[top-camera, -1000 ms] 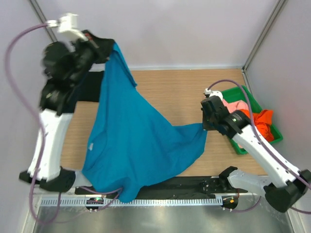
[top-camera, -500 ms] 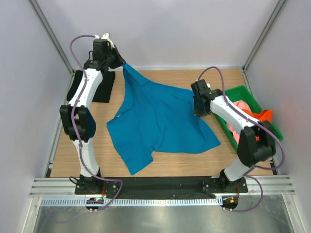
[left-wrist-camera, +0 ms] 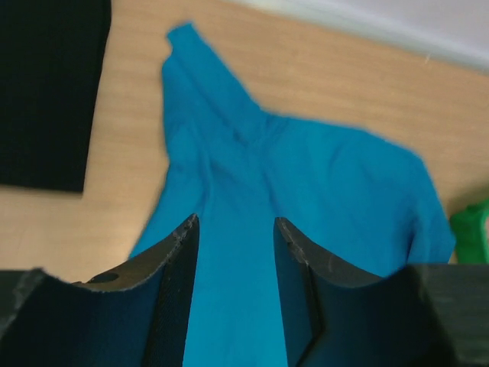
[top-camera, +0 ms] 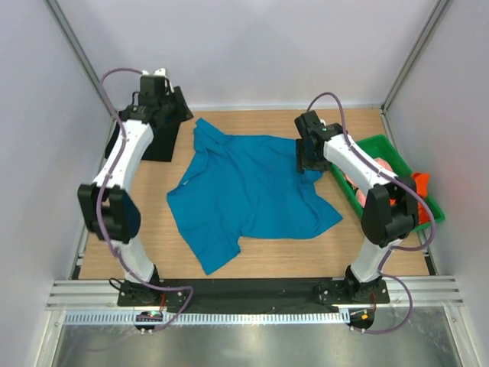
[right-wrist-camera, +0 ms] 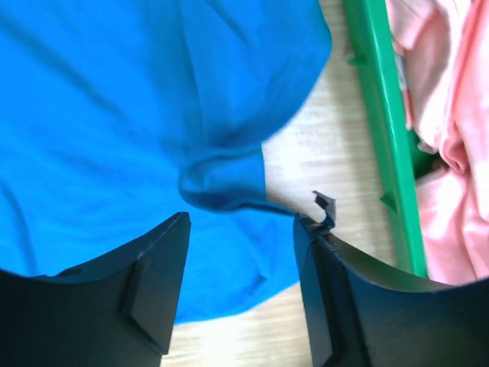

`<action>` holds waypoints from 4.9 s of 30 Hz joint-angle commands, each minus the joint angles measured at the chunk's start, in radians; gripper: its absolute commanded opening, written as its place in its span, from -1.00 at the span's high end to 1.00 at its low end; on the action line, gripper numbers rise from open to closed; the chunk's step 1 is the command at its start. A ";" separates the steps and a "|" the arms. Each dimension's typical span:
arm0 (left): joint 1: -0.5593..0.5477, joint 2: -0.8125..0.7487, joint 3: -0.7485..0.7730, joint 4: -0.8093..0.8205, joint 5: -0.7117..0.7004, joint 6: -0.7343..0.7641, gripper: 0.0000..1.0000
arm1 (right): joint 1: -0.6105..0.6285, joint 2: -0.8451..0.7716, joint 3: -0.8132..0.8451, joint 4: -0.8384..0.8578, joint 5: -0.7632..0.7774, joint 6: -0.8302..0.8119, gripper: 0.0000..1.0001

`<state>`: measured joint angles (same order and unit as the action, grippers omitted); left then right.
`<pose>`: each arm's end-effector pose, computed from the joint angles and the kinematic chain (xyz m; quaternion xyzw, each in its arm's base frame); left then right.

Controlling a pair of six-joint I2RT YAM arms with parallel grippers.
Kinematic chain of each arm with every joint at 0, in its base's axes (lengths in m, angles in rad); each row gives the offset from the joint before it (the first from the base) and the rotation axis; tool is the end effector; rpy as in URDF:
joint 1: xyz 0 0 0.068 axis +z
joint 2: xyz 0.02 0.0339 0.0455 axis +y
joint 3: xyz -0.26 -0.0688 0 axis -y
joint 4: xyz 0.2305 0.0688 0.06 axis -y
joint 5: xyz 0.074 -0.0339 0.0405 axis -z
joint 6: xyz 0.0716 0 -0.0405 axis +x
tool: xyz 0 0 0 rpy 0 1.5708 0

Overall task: Fold and stack the t-shirts
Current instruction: Flatten the tshirt out

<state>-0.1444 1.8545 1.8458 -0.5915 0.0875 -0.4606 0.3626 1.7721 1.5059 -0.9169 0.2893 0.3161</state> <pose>0.4382 -0.0700 0.3390 -0.1190 0.8759 -0.1758 0.4333 0.3476 0.1100 0.2335 0.0052 0.9714 -0.0699 0.2268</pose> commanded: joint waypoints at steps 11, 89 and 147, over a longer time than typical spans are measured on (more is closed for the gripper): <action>-0.466 -0.830 -0.904 -0.234 -0.077 -0.285 0.42 | -0.005 -0.413 -0.286 0.029 -0.019 -0.040 -1.00; -0.508 -1.043 -0.907 -0.705 -0.512 -0.599 0.99 | -0.005 -0.499 -0.653 0.009 -0.244 0.225 -0.15; -0.483 -1.077 -0.800 -0.670 -0.578 -0.391 1.00 | -0.100 -0.430 -0.848 0.316 -0.216 0.379 0.97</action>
<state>-0.6342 0.7971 1.0096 -1.2793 -0.4774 -0.8722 0.2642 1.3544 0.6670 -0.6468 0.0277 0.7086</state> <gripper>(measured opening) 0.005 0.052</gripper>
